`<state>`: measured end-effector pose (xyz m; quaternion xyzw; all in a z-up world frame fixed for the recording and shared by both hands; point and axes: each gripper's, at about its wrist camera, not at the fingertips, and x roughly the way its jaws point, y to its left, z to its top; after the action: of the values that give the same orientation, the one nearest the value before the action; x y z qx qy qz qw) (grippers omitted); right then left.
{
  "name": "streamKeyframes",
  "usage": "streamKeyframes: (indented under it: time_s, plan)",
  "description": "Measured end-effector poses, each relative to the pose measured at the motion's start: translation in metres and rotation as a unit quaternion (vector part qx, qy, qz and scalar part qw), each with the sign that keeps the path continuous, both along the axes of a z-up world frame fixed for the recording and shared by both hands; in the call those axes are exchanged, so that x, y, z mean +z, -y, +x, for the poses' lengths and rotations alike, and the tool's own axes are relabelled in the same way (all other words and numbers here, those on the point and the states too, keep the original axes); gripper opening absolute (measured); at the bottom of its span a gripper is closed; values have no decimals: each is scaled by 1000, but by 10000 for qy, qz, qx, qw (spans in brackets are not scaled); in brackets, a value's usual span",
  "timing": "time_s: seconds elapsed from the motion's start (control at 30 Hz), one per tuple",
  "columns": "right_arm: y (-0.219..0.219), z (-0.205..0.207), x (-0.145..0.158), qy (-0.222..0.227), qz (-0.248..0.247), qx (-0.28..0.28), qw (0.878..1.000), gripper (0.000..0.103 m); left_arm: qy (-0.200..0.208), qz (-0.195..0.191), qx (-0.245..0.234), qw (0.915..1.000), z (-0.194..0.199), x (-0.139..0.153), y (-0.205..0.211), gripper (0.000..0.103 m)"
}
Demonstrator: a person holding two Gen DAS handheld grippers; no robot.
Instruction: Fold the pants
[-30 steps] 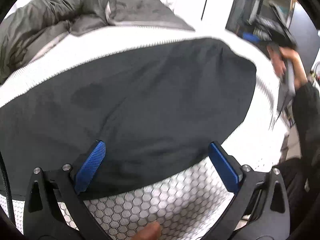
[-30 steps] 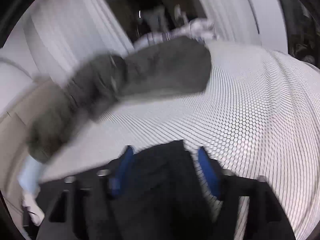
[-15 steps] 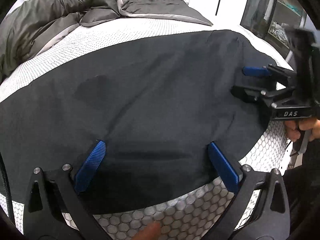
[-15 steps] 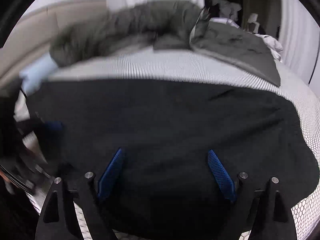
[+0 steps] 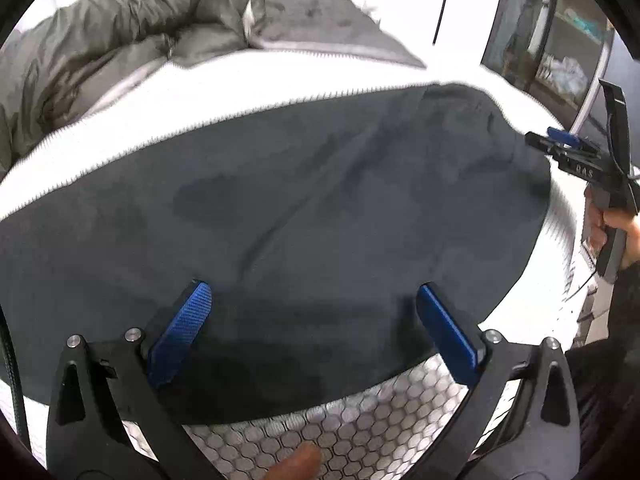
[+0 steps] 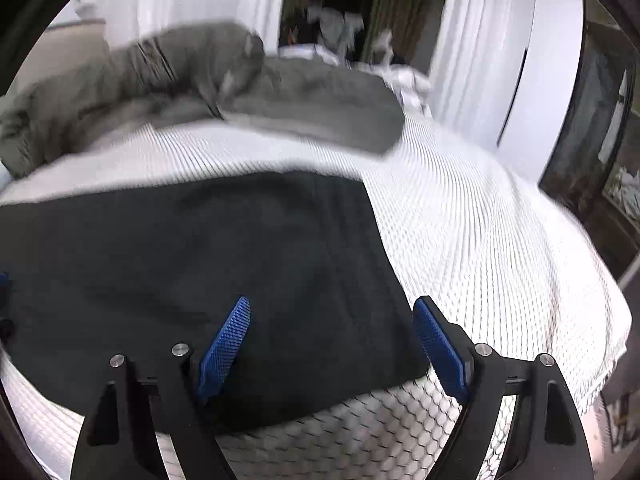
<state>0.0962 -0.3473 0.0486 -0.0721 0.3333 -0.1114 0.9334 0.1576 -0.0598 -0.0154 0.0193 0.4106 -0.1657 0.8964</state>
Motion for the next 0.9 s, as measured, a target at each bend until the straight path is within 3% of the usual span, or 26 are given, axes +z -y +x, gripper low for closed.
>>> streamKeyframes:
  time_s: [0.1, 0.2, 0.3, 0.37, 0.43, 0.5, 0.6, 0.77, 0.83, 0.9]
  plan:
    - [-35, -3, 17, 33, 474, 631, 9969, 89, 18, -10, 177, 9998, 18, 3, 1, 102]
    - [-81, 27, -2, -607, 924, 1528, 9821, 89, -311, 59, 235, 9992, 42, -10, 4, 102]
    - [-120, 59, -38, -1356, 568, 1879, 9711, 89, -602, 198, 284, 9976, 55, -25, 3, 102]
    - [-127, 69, -54, -1529, 146, 1811, 9714, 88, -566, 286, 286, 9976, 55, -26, 1, 102]
    - [-111, 73, -52, -1478, 11, 1540, 9770, 88, -538, 297, 310, 9976, 53, -26, -4, 102]
    - [-72, 74, -49, -1224, -543, 370, 9903, 87, -501, 356, 373, 9974, 52, -27, -11, 102]
    - [-35, 74, -50, -1053, -274, -241, 9938, 88, -506, 356, 431, 9972, 51, -27, -19, 102]
    - [-62, 61, -33, -703, -647, -4, 9954, 88, -289, 343, 495, 9978, 44, -9, -23, 102]
    - [-84, 57, -14, -436, -225, 357, 9982, 89, -149, 281, 364, 9988, 49, 1, -15, 102]
    - [-104, 65, -6, -470, 203, 811, 9954, 90, -152, 273, 292, 9991, 63, 6, -5, 102]
